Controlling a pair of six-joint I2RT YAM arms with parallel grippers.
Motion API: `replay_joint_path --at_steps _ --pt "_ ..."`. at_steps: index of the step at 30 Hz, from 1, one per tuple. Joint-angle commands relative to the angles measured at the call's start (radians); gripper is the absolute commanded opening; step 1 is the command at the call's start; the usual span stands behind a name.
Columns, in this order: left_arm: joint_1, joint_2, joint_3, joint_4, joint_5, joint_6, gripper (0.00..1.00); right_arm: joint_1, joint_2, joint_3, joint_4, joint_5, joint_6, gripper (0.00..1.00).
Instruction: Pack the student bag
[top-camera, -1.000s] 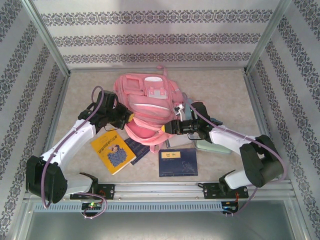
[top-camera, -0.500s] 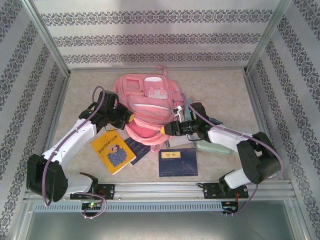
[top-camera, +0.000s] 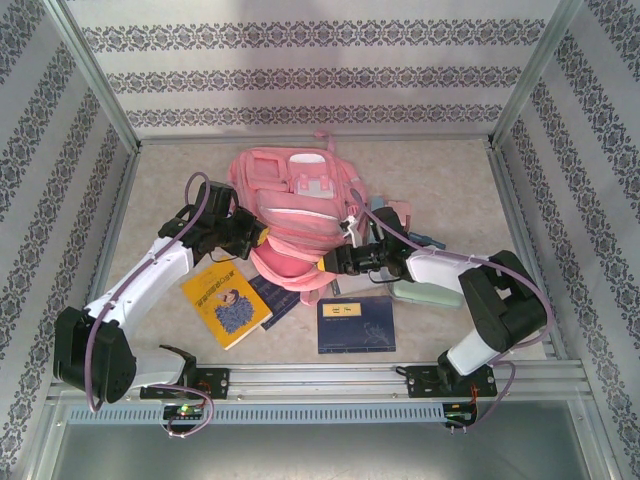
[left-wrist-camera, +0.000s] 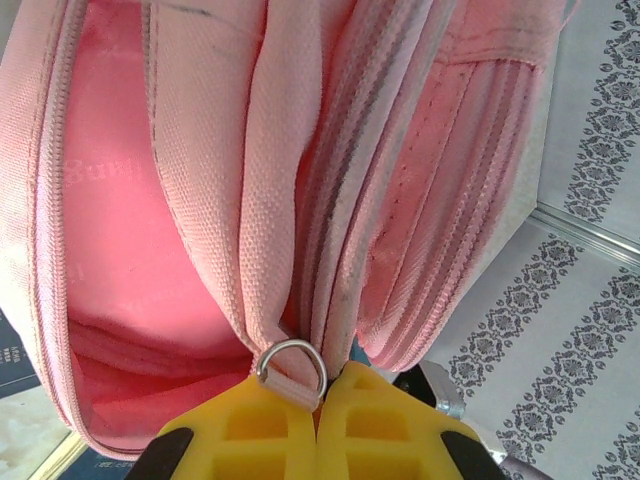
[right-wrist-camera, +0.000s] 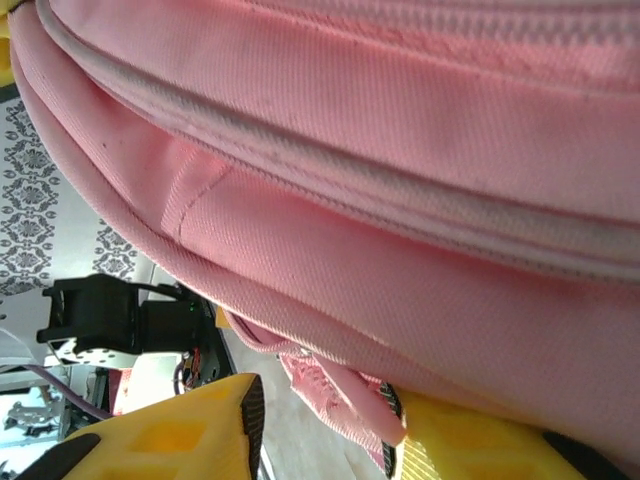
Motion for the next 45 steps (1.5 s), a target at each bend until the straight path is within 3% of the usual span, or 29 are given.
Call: replay_joint_path --at_steps 1,7,10,22,33,45 --pt "-0.003 -0.006 0.008 0.066 0.030 0.001 0.00 0.003 0.020 0.038 0.024 0.039 -0.024 0.33" --pt "0.003 -0.009 0.012 0.050 0.021 0.008 0.00 0.000 0.011 0.044 0.017 0.035 -0.030 0.08" --pt "0.009 -0.014 0.019 0.026 0.010 0.021 0.00 -0.012 -0.024 0.020 0.005 0.046 -0.042 0.00" --pt "0.040 -0.046 0.046 -0.085 -0.026 0.046 0.00 -0.059 -0.223 -0.085 -0.107 0.245 -0.142 0.00" --pt "0.058 -0.079 0.094 -0.133 -0.024 0.074 0.00 -0.146 -0.295 -0.150 -0.078 0.445 -0.124 0.00" --pt "0.066 -0.084 0.078 -0.071 0.034 0.091 0.00 -0.291 -0.006 0.120 -0.093 0.455 -0.092 0.04"
